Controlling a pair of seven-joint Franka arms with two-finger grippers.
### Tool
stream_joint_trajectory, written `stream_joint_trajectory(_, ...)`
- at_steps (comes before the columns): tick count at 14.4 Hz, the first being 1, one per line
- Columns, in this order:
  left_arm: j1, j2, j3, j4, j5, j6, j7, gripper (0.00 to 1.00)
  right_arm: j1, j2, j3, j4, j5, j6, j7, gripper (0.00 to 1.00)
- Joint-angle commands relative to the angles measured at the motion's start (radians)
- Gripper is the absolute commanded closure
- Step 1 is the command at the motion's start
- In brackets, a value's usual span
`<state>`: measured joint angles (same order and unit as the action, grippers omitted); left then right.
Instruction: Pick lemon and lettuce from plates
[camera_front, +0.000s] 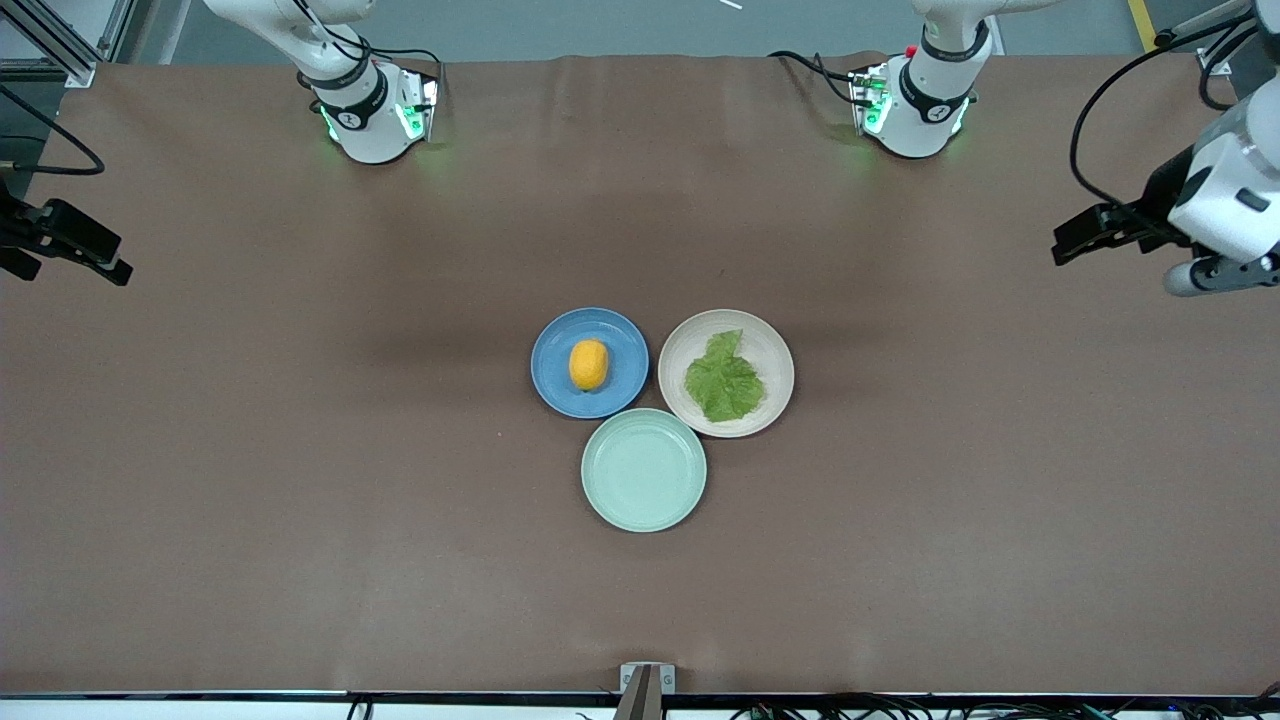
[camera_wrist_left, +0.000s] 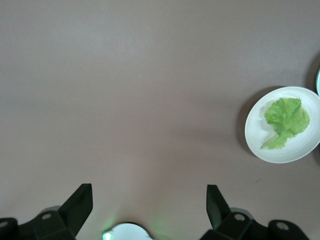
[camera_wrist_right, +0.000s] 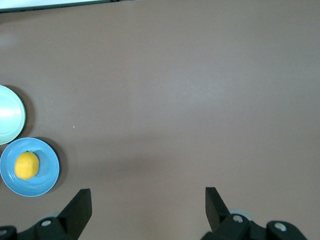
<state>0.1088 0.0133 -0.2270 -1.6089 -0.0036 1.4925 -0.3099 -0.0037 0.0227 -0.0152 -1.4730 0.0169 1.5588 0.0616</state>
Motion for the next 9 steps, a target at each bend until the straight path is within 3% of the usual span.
stream_joint_trajectory(1, -0.003, 0.060, -0.061, 0.003, 0.008, 0.041, -0.159, 0.00, 0.019, 0.037, 0.014, 0.016, 0.001, -0.003, -0.008, 0.00)
stream_joint_trajectory(6, -0.014, 0.158, -0.187, -0.104, 0.010, 0.257, -0.533, 0.00, 0.216, 0.071, 0.014, 0.016, -0.005, 0.020, 0.003, 0.00)
stream_joint_trajectory(9, -0.090, 0.236, -0.198, -0.161, 0.017, 0.426, -0.778, 0.01, 0.367, 0.138, 0.014, 0.002, -0.003, 0.059, 0.123, 0.00)
